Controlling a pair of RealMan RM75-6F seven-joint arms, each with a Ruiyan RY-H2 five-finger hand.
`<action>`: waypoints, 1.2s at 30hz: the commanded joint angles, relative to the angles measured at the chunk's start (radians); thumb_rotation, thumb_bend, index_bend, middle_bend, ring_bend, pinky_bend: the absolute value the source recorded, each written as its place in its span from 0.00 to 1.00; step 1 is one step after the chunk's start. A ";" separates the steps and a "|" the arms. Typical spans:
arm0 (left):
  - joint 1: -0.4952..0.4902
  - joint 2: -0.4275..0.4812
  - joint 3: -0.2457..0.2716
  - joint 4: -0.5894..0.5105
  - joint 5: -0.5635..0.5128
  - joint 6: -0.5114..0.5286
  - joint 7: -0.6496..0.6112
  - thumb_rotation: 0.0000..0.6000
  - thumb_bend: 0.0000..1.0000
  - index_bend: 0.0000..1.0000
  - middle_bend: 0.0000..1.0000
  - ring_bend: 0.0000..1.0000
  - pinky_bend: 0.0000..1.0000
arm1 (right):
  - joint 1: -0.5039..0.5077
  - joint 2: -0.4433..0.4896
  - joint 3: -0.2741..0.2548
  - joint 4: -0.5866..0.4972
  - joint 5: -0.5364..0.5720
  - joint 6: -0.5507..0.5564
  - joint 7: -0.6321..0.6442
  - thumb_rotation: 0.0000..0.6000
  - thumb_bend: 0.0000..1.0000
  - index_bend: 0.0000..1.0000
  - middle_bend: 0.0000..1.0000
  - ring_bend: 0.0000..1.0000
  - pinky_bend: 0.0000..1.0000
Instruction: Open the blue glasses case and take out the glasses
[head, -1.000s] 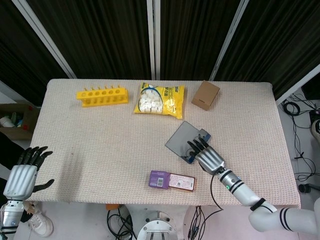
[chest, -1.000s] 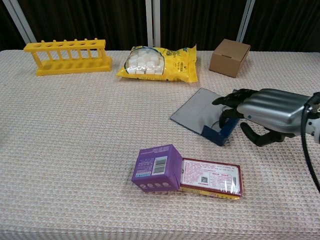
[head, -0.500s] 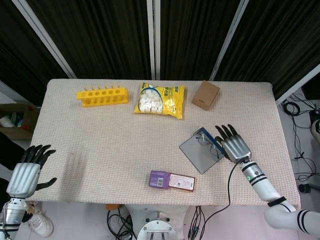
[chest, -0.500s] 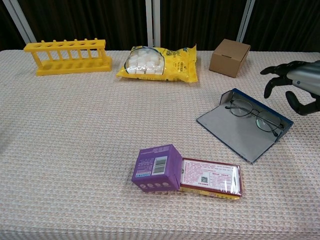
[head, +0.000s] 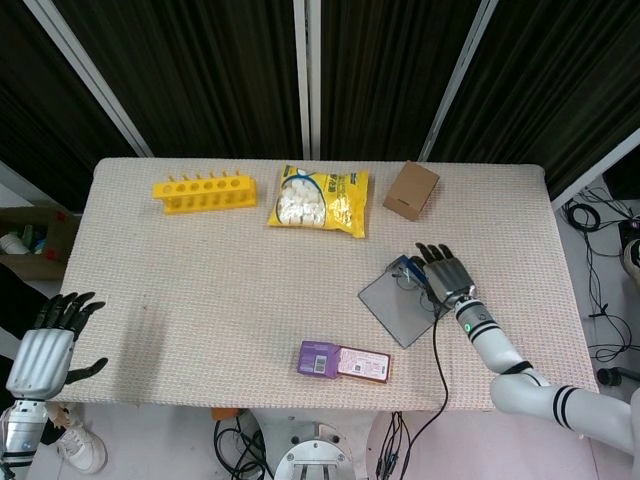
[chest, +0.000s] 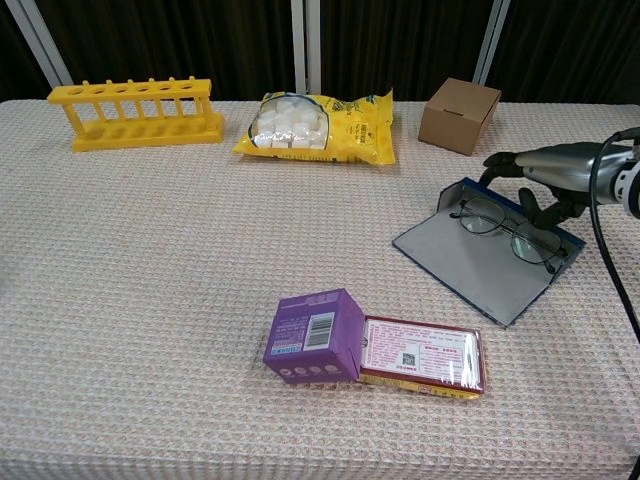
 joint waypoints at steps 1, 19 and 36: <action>0.002 0.000 0.000 0.003 -0.001 0.003 -0.002 1.00 0.03 0.22 0.13 0.10 0.10 | 0.022 -0.006 0.010 -0.049 -0.008 -0.028 0.020 1.00 0.88 0.17 0.00 0.00 0.00; 0.007 -0.007 0.003 0.012 0.000 0.005 -0.012 1.00 0.03 0.22 0.13 0.10 0.10 | 0.022 0.021 -0.036 -0.114 -0.153 0.089 -0.041 1.00 0.42 0.24 0.03 0.00 0.00; 0.014 -0.009 0.003 0.018 -0.007 0.008 -0.015 1.00 0.03 0.22 0.13 0.10 0.10 | 0.041 -0.034 -0.030 -0.024 -0.124 0.073 -0.058 1.00 0.39 0.39 0.09 0.00 0.00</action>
